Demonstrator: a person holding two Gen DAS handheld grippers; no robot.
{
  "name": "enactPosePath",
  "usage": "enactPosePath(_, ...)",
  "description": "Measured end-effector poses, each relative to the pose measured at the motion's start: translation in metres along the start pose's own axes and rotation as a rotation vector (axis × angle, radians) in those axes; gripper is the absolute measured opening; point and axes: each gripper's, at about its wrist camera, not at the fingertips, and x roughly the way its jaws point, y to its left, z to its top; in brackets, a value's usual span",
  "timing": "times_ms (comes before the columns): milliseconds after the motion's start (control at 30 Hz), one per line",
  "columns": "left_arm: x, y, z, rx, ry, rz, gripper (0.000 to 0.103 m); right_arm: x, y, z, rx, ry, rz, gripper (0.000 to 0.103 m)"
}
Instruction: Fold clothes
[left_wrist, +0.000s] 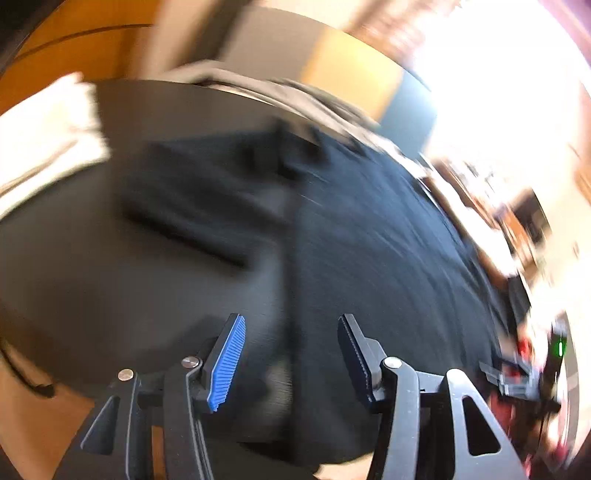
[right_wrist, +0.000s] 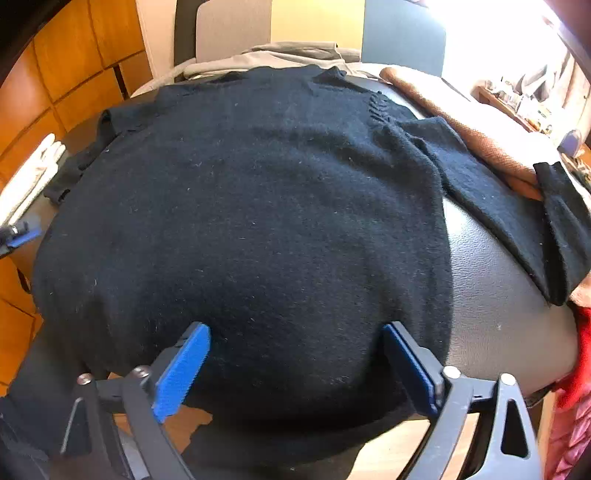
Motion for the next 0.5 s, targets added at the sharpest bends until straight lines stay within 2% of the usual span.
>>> enactPosePath(100,-0.013,0.037,0.011,-0.116,-0.047,0.06,0.053,-0.012,0.004,0.011,0.036,-0.055,0.05,0.096)
enactPosePath(167,-0.02,0.039,0.018,-0.007,-0.09,0.151,0.053,-0.018,0.009,0.024,0.041,-0.098,0.075,0.096)
enactPosePath(233,-0.022,0.024,0.027,0.149,-0.117,0.164,0.053,-0.015,0.015,0.038,0.046,-0.104,0.093,0.096)
enactPosePath(367,-0.003,-0.011,0.039,0.39,-0.096,0.086,0.055,0.01,0.021,0.063,0.078,-0.073,0.117,0.096)
enactPosePath(500,0.035,-0.033,0.048,0.55,0.006,0.067,0.056,0.033,0.013,0.072,0.156,-0.05,0.164,0.097)
